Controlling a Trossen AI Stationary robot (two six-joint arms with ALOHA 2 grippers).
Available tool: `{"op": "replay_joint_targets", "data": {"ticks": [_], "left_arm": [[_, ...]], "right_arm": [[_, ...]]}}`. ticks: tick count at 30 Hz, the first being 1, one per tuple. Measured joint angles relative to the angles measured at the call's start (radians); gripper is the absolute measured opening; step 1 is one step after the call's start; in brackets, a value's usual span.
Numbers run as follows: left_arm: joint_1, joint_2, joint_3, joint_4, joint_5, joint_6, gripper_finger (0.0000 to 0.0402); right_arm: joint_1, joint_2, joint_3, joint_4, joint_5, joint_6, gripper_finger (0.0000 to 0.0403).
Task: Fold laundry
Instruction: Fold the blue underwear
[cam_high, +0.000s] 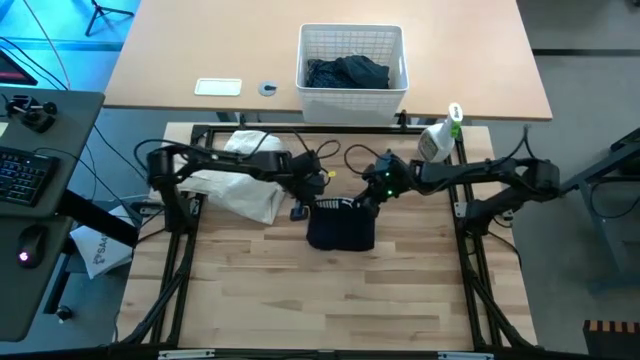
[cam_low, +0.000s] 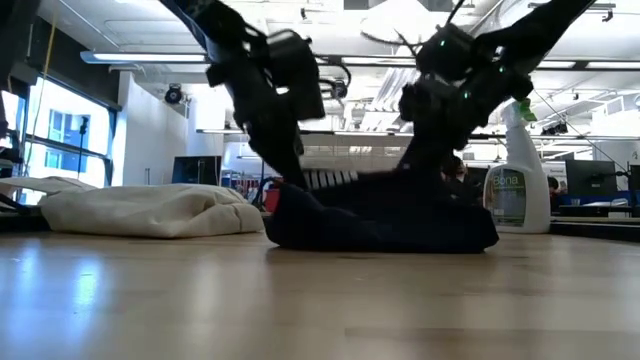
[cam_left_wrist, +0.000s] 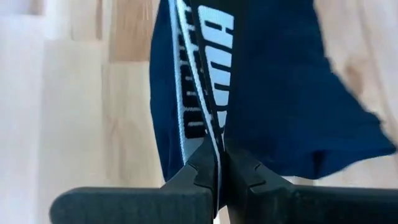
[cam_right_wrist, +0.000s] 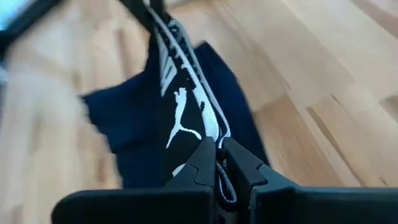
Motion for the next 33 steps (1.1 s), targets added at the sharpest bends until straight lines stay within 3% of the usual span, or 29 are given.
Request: {"op": "replay_joint_targets", "data": {"ticks": [7,14,17,20,23,26,29,33], "left_arm": [[0.010,0.062,0.002,0.032,-0.015,-0.025,0.0033],[0.057,-0.049,-0.002,-0.111,-0.074,-0.085,0.0090],[0.066,-0.116,-0.001,-0.134,-0.040,-0.110,0.0101],[0.047,-0.155,-0.001,-0.073,0.070,-0.118,0.0102],[0.003,-0.152,-0.005,0.062,0.197,-0.169,0.0096],[-0.060,-0.104,-0.031,0.236,0.228,-0.250,0.0084],[-0.125,-0.030,-0.041,0.310,0.228,-0.305,0.0069],[-0.185,0.077,-0.041,0.285,0.224,-0.331,0.0052]], "right_arm": [[-0.007,0.076,0.000,-0.005,0.101,0.004,0.0018],[-0.072,0.041,0.073,-0.162,0.098,0.048,0.0142],[-0.083,0.025,0.138,-0.251,0.046,-0.038,0.0189],[-0.052,0.010,0.179,-0.246,-0.033,-0.102,0.0216],[0.009,0.009,0.159,-0.185,-0.186,-0.137,0.0221],[0.093,0.009,0.078,-0.079,-0.240,-0.054,0.0209],[0.175,0.010,-0.024,0.015,-0.225,0.052,0.0190],[0.270,0.010,-0.153,0.127,-0.119,0.132,0.0163]]}}
